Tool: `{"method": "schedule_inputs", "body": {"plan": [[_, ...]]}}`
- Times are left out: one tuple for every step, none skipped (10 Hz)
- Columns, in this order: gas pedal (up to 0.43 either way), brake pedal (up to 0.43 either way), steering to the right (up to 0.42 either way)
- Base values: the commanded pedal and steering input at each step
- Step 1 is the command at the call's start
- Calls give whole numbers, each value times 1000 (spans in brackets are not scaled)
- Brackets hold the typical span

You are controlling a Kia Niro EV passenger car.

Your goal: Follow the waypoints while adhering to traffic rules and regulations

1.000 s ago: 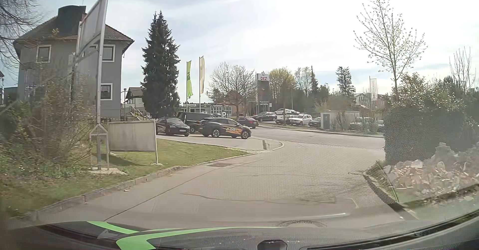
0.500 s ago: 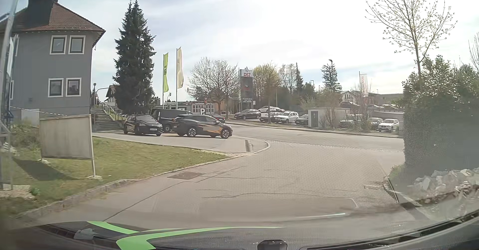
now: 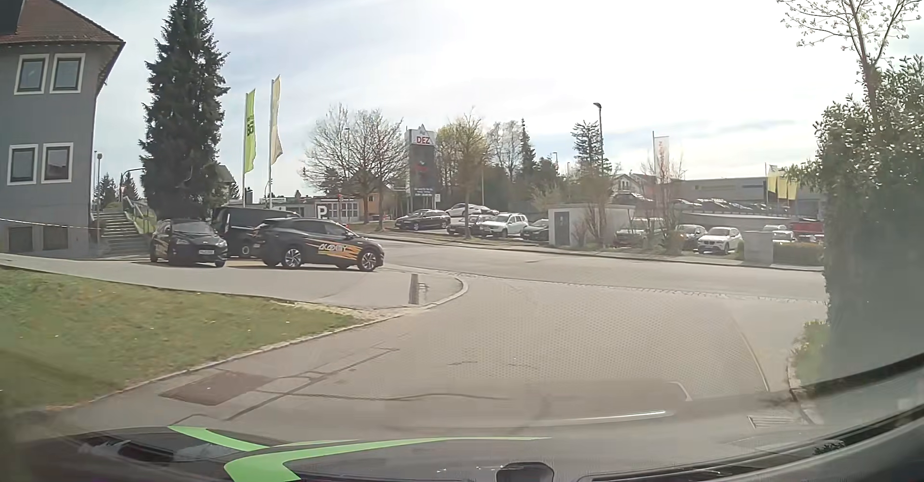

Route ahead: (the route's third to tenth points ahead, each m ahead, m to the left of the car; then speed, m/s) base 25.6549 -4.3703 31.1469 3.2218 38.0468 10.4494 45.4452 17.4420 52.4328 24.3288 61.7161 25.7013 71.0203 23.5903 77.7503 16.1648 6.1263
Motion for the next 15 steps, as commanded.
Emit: {"method": "schedule_inputs", "body": {"plan": [[0,189,176],[0,201,185],[0,213,196],[0,220,208],[0,213,219],[0,220,233],[0,220,247],[0,220,260],[0,220,272],[0,220,285],[0,220,299],[0,226,310],[0,232,318],[0,232,318],[0,244,316]]}}
